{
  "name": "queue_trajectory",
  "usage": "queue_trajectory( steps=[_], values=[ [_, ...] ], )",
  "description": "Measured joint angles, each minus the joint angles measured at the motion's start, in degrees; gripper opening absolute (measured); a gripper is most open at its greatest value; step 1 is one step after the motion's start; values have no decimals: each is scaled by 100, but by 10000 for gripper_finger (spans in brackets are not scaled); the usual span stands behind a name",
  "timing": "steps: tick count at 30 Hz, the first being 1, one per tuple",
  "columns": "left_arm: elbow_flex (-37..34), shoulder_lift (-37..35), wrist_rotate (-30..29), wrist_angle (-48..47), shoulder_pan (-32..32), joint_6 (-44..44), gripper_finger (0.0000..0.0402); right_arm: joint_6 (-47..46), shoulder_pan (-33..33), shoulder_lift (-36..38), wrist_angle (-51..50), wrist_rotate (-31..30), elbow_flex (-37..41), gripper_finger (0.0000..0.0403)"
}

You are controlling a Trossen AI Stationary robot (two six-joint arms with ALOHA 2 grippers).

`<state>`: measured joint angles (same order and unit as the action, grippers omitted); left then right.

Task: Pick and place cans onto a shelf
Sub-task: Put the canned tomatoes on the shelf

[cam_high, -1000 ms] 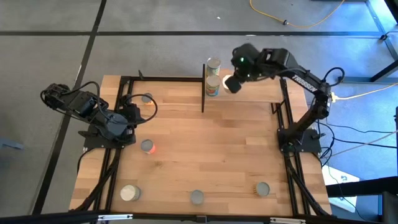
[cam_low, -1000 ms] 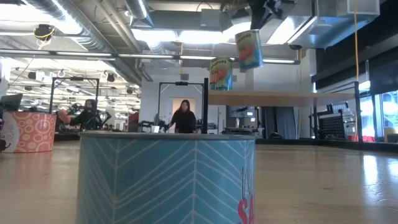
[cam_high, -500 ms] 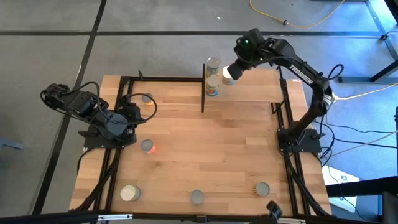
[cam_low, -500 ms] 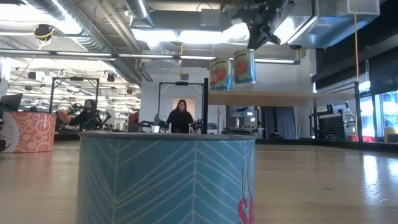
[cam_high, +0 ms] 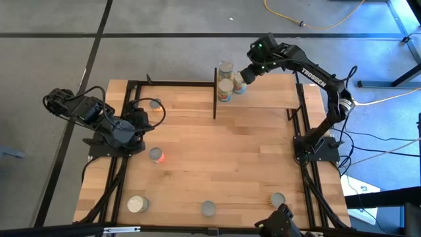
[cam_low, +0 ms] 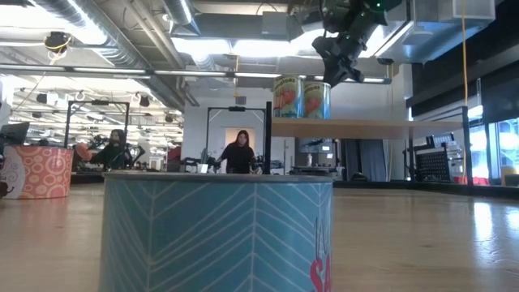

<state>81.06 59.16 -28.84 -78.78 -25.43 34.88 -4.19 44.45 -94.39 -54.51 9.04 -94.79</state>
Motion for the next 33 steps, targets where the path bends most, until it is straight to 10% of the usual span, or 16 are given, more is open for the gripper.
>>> queue_trajectory(
  steps=[33],
  values=[
    [0,0,-4,-2,0,97,0,-104,-57,-11,-567,294,-753,49]
  ],
)
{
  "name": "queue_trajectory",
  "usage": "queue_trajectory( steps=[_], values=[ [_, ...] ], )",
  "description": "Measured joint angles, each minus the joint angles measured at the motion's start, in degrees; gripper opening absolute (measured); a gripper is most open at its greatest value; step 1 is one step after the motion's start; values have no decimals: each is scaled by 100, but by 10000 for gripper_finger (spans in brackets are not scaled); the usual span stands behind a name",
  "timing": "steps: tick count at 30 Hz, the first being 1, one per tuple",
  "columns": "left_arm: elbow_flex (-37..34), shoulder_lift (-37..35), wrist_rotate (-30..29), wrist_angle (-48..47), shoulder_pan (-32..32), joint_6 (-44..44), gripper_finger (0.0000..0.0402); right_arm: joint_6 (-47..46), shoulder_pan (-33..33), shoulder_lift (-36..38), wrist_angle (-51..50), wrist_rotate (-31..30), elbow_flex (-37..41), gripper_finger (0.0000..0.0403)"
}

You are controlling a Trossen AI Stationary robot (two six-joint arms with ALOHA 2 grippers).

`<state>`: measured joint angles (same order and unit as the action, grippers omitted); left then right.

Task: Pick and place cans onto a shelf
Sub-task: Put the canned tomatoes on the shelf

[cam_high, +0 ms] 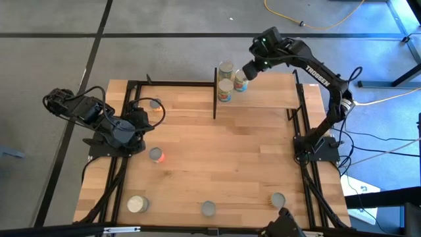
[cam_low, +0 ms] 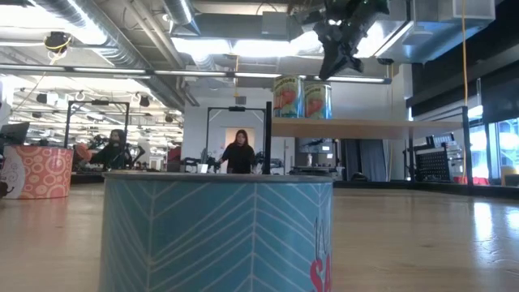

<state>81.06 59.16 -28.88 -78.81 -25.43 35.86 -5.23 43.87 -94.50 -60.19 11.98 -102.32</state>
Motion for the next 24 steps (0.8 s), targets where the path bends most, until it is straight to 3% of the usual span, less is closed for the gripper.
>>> queue_trajectory(
  steps=[5,10,19,24],
  values=[
    [0,0,-2,0,2,0,0,615,-341,20,-627,161,-294,8],
    [0,0,-15,0,0,-2,0,894,-787,20,-1133,152,-298,4],
    [0,2,-185,0,0,-39,0,699,-1413,5,-816,-1225,66,2],
    [0,2,-246,-2,2,-41,0,693,-1416,4,-325,-1300,290,2]
  ],
)
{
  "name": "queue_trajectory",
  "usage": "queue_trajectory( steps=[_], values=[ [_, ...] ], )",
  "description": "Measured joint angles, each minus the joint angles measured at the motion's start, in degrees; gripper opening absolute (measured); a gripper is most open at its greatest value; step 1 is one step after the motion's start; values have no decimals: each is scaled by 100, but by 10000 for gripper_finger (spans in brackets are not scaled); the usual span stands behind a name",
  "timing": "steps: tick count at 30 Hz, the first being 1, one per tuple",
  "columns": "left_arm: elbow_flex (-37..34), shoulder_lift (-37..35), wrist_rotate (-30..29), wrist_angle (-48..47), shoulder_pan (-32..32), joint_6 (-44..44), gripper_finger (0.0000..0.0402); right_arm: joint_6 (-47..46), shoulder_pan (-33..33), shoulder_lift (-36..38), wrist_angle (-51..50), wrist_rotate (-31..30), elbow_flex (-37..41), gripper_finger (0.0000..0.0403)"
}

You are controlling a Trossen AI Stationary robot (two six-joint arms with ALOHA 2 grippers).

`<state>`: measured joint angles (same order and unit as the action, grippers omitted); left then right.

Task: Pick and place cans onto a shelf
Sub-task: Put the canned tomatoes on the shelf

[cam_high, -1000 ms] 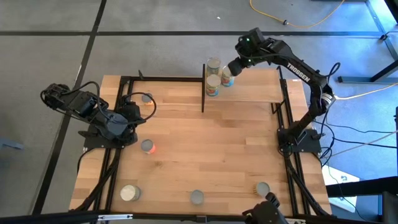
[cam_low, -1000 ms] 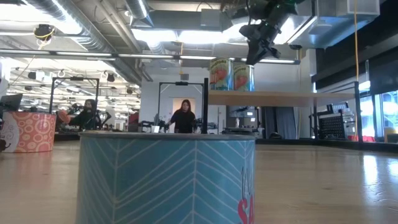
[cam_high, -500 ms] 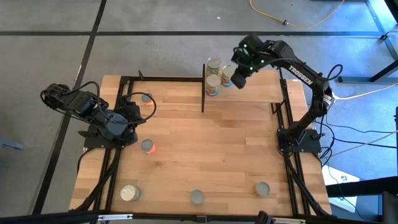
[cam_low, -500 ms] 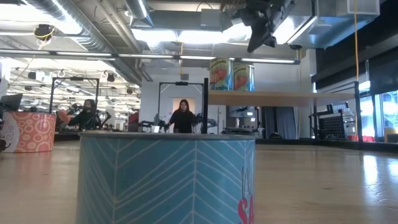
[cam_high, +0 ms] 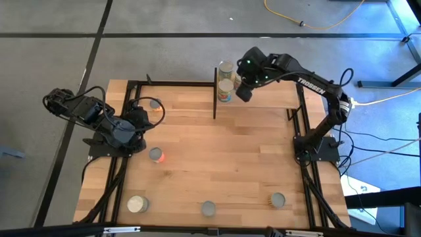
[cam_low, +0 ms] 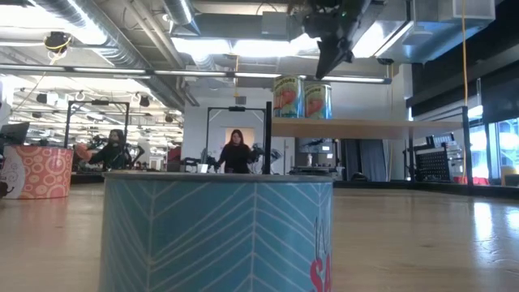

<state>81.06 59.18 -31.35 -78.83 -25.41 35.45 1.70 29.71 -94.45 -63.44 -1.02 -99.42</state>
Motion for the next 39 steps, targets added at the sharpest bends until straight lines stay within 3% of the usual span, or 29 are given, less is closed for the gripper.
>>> queue_trajectory(
  steps=[28,35,39],
  values=[
    [0,0,65,0,0,-1,0,-29,92,-33,306,-1273,147,0],
    [0,0,70,0,0,-1,0,-139,10,-33,291,-86,147,0],
    [0,0,73,-2,0,-3,0,7,-6,-33,291,114,147,0]
  ],
)
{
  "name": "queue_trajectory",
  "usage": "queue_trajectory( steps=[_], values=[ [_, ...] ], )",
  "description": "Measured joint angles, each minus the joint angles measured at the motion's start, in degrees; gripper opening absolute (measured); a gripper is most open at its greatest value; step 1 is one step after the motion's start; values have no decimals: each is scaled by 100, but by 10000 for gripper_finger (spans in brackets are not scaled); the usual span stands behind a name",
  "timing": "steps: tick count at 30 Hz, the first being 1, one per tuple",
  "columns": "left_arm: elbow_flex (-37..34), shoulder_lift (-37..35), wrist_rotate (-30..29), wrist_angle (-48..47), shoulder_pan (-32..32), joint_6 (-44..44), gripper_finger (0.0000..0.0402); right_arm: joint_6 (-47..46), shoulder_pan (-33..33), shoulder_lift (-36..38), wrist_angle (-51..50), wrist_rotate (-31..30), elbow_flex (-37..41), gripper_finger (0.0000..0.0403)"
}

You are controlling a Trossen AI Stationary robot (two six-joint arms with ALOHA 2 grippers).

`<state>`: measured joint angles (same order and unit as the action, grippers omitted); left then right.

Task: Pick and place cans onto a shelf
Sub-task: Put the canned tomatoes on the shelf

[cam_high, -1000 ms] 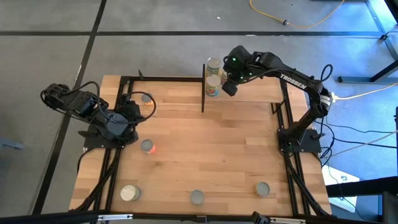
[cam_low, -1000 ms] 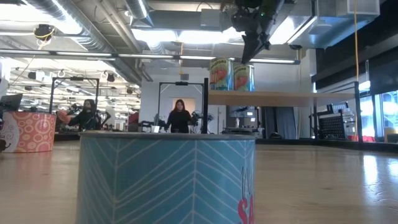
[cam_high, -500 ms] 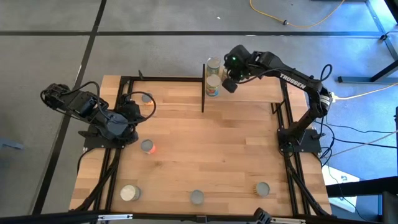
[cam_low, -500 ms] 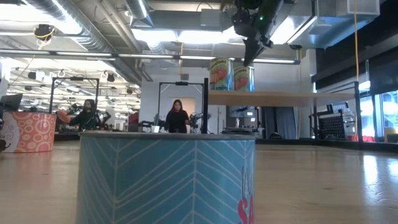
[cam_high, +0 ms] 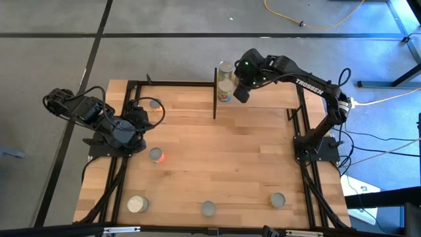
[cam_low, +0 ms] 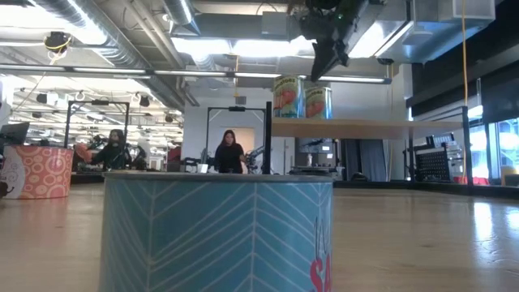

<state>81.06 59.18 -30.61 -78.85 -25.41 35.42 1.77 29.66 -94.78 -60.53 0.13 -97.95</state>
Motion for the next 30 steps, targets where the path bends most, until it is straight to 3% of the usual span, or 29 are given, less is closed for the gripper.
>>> queue_trajectory(
  steps=[7,21,26,30],
  values=[
    [0,0,0,-20,0,0,0,146,234,0,4,-472,0,0],
    [0,0,0,-22,0,0,0,337,550,0,255,-486,0,0],
    [0,0,-2,-22,0,4,0,336,487,0,253,520,0,0],
    [0,0,0,-21,0,7,0,468,349,0,251,568,0,0]
  ],
)
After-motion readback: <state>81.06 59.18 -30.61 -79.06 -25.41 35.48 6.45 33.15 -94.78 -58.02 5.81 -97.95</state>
